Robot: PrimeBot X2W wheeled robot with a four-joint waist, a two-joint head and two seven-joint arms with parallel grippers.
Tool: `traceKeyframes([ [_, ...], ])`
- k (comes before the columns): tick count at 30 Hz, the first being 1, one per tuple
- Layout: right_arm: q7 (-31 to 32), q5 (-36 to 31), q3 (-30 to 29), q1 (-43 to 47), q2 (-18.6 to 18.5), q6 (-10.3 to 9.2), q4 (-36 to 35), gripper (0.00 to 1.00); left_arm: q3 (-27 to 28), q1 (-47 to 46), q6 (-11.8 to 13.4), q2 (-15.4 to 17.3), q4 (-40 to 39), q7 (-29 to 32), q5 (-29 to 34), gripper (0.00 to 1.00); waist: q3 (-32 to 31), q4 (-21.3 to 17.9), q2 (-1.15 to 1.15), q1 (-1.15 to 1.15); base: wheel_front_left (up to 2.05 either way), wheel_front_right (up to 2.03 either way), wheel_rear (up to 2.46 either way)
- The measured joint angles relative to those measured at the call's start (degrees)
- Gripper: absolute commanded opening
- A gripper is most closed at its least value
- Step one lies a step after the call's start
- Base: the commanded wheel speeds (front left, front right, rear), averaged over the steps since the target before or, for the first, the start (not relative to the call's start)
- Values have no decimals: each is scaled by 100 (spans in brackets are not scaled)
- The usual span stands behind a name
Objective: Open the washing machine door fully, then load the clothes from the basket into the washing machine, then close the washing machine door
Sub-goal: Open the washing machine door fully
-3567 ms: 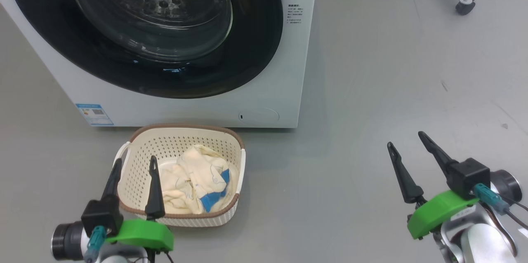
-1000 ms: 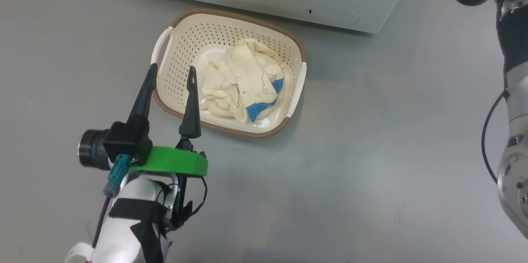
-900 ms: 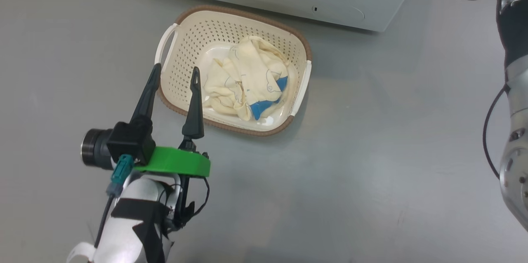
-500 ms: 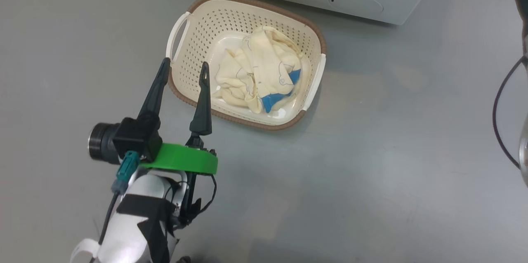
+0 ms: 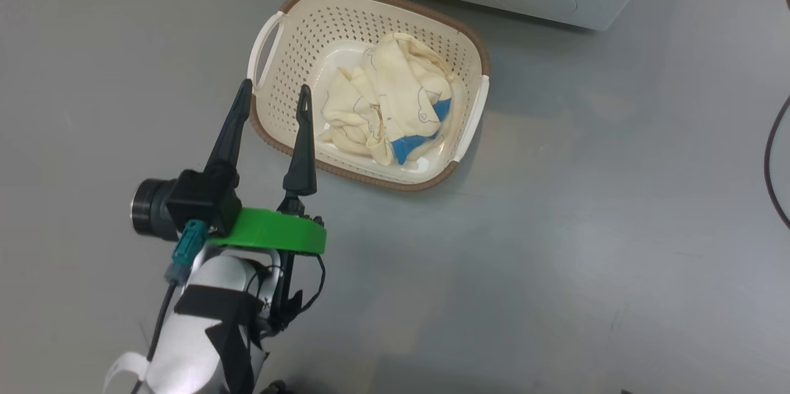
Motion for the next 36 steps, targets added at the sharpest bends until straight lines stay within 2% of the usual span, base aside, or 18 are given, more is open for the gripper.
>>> traceKeyframes([
  [12, 750, 169, 162, 266, -2, 0, -328, 0, -51, 0, 52, -1, 2, 0, -54, 100, -73, -75, 0, 0, 0, 0, 0],
  [27, 1770, 665, 534, 1295, 69, 0, -1508, 0, -9, 30, 51, -1, 12, 0, -102, 100, -318, -144, 0, 0, 0, 0, 0],
  [36, 2012, 1247, 927, 2025, 96, 0, -2192, 0, -10, 236, 0, 0, 13, 0, -100, 100, -532, -153, 0, 0, 0, 0, 0],
])
